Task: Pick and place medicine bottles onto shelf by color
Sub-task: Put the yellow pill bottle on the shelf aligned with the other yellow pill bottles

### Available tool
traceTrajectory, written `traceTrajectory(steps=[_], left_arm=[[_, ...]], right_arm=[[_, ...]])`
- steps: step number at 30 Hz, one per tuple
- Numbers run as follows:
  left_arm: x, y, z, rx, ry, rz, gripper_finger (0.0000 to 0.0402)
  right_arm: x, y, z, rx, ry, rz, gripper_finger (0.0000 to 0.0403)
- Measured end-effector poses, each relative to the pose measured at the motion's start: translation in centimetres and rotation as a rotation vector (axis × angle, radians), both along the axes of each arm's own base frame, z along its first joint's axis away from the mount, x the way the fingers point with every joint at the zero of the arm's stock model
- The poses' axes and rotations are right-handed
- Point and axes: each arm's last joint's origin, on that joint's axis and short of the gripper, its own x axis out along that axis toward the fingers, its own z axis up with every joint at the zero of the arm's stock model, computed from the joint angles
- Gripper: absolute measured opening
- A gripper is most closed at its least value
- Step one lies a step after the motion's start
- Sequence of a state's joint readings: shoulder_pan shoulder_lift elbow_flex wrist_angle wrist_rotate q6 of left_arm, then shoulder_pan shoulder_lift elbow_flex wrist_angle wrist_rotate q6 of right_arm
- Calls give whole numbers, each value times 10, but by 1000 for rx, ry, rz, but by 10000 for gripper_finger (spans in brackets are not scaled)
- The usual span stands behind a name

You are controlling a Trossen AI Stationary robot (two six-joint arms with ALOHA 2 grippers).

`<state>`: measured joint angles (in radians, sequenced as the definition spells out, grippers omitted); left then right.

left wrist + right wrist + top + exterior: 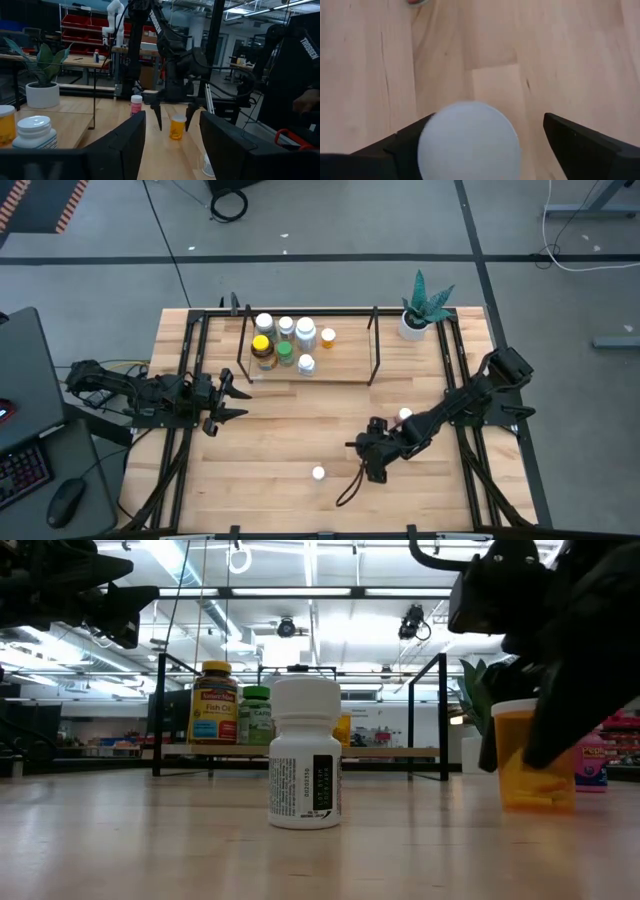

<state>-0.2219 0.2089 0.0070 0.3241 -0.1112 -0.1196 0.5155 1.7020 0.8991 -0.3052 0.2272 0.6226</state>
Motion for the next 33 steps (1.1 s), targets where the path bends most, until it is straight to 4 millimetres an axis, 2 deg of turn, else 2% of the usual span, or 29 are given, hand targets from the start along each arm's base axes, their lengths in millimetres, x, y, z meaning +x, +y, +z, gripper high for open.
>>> traceTrajectory(steps=[10,19,24,33], left_arm=[[0,0,0,0,0,-1,194],[0,0,0,0,1,0,199],[0,0,0,0,0,0,194],[0,0,0,0,0,0,199]], right_arm=[[5,-11,-1,-75,-32,-21,283],[8,-20,-2,-55,-9,-38,222],[12,-24,3,-31,19,-41,206],[25,-25,23,-46,15,-13,205]])
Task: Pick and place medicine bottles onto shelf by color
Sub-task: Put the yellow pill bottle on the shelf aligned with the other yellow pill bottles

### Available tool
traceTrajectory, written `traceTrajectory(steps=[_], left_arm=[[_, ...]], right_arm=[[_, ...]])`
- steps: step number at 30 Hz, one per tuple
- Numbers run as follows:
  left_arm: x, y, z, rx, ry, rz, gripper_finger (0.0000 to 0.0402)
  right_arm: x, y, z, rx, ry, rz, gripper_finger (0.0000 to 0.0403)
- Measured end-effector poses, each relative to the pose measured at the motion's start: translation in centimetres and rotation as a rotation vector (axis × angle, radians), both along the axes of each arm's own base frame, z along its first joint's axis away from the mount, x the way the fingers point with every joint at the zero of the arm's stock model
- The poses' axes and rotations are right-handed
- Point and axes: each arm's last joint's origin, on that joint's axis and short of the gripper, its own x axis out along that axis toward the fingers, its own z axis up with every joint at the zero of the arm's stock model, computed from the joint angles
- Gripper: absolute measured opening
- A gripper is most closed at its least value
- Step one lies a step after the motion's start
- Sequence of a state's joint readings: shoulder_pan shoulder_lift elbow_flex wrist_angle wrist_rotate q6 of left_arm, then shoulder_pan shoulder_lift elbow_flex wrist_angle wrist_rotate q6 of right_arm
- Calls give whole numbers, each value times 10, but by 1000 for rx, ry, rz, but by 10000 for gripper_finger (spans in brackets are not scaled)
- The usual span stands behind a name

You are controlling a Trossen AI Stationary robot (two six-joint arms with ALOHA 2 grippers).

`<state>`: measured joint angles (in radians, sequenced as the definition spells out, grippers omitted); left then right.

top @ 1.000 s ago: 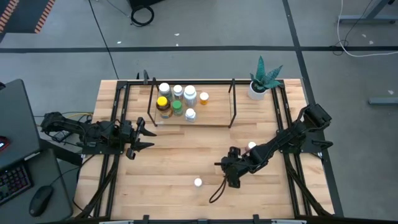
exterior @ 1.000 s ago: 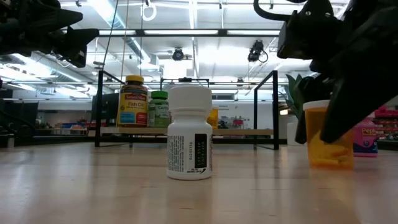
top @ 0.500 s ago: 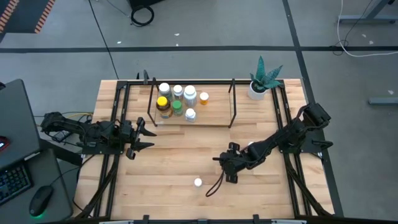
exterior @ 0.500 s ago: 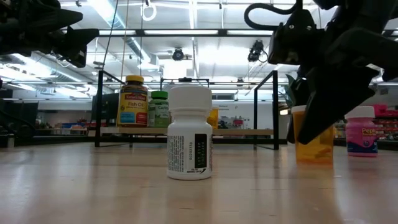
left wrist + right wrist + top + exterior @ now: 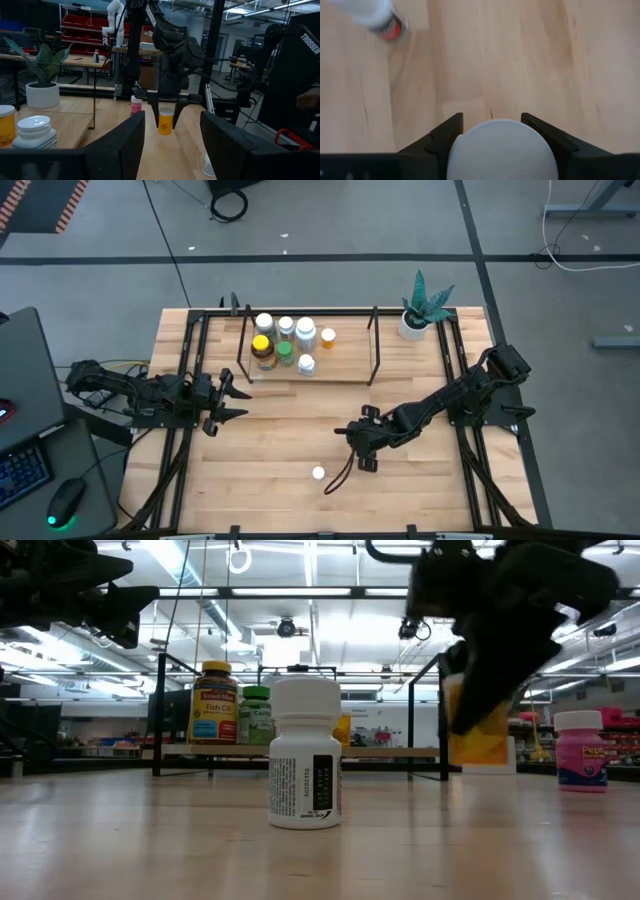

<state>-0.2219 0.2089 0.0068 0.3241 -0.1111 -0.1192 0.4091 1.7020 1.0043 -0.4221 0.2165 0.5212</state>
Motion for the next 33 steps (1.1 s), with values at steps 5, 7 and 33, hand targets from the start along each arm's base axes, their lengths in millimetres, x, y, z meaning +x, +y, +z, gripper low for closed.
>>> traceTrajectory(steps=[5,7,33], left_arm=[[0,0,0,0,0,0,193],[0,0,0,0,0,0,193],[0,0,0,0,0,0,193]], right_arm=[[11,-7,12,-47,-51,6,205],[16,-12,15,-68,-69,6,205],[66,-147,70,-193,-235,-56,205]])
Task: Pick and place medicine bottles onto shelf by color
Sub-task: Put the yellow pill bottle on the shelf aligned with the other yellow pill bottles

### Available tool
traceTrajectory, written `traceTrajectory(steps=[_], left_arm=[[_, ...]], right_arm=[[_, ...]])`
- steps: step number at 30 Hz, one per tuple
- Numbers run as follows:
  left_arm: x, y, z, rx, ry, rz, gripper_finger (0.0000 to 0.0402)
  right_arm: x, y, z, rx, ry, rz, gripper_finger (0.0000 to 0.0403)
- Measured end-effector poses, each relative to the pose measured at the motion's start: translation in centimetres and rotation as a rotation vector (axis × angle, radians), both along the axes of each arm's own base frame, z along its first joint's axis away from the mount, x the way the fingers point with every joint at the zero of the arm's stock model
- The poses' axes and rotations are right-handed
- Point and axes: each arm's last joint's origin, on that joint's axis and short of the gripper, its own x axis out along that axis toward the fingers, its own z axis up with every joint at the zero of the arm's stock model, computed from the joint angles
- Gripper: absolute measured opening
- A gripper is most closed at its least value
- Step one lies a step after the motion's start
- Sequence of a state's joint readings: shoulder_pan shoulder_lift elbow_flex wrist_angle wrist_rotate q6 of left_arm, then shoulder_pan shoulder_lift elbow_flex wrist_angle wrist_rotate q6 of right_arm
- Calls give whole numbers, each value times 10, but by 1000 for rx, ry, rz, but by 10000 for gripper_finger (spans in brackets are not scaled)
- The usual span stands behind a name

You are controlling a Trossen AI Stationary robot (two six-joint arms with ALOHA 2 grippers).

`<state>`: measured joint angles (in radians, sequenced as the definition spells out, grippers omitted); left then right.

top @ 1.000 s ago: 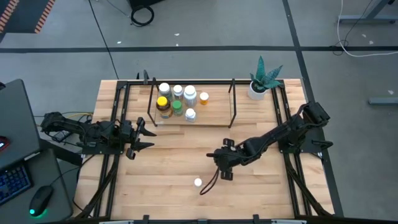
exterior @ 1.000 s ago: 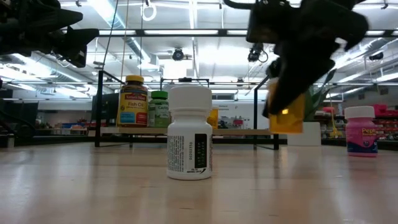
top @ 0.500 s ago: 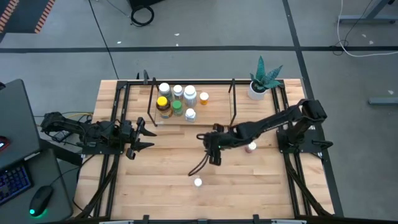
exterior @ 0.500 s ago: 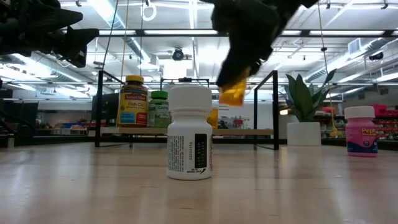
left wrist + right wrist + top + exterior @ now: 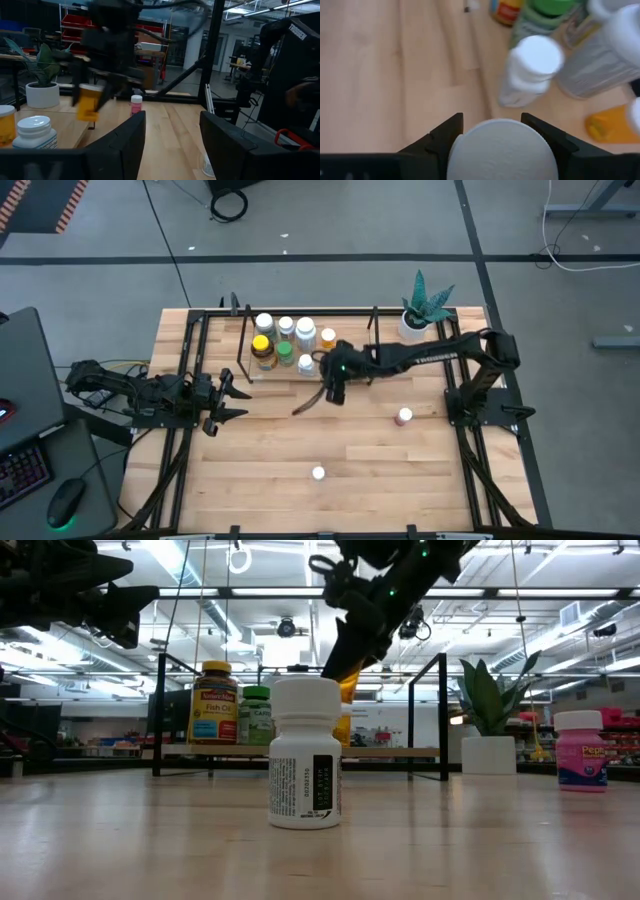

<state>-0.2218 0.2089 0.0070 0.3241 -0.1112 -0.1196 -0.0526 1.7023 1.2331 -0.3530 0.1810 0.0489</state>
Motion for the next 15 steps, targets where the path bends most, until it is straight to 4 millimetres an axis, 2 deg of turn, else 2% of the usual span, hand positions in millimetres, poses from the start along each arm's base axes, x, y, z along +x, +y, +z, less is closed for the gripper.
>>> traceTrajectory(steps=[5,11,15], left_arm=[[0,0,0,0,0,0,196],[0,0,0,0,0,-1,197],[0,0,0,0,-1,0,193]], right_arm=[[5,-27,-9,33,-10,-4,205],[14,-42,-39,50,57,-8,206],[17,-51,-46,50,55,-28,206]])
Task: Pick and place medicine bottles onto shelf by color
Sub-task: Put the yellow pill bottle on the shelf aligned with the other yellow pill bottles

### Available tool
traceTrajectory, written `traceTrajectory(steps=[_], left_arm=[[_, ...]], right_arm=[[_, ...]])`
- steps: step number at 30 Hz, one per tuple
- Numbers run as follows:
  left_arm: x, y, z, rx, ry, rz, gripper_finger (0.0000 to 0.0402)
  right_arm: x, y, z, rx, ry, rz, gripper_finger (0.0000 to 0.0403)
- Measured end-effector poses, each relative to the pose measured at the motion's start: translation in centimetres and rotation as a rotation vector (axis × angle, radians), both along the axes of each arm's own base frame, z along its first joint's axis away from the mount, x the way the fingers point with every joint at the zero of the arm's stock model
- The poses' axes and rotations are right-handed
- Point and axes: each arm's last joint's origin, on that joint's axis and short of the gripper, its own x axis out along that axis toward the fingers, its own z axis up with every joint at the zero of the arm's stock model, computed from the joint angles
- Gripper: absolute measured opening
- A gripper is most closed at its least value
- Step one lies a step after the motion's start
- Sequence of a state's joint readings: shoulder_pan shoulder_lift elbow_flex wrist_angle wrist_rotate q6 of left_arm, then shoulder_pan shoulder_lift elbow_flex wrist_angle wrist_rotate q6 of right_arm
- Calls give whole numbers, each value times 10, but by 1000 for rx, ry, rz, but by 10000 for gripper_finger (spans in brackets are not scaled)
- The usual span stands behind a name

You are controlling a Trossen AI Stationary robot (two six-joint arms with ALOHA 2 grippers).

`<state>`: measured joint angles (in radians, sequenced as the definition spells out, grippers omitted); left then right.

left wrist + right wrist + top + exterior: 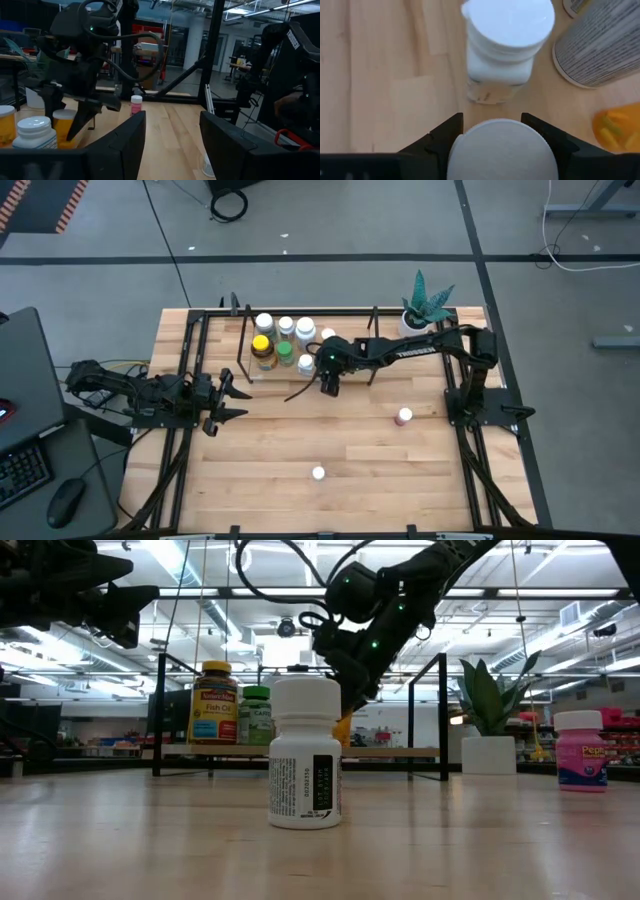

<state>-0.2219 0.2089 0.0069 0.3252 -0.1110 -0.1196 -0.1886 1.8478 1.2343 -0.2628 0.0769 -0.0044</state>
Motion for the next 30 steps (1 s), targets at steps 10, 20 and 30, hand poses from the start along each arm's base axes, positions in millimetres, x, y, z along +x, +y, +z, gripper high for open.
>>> traceTrajectory(steps=[10,20,30], left_arm=[[0,0,0,1,1,0,196],[0,0,0,0,1,0,198],[0,0,0,1,1,0,195]], right_arm=[[1,-10,2,-20,-31,-7,206],[0,-13,2,-14,-27,17,210],[-2,-19,2,-14,-27,-1,269]])
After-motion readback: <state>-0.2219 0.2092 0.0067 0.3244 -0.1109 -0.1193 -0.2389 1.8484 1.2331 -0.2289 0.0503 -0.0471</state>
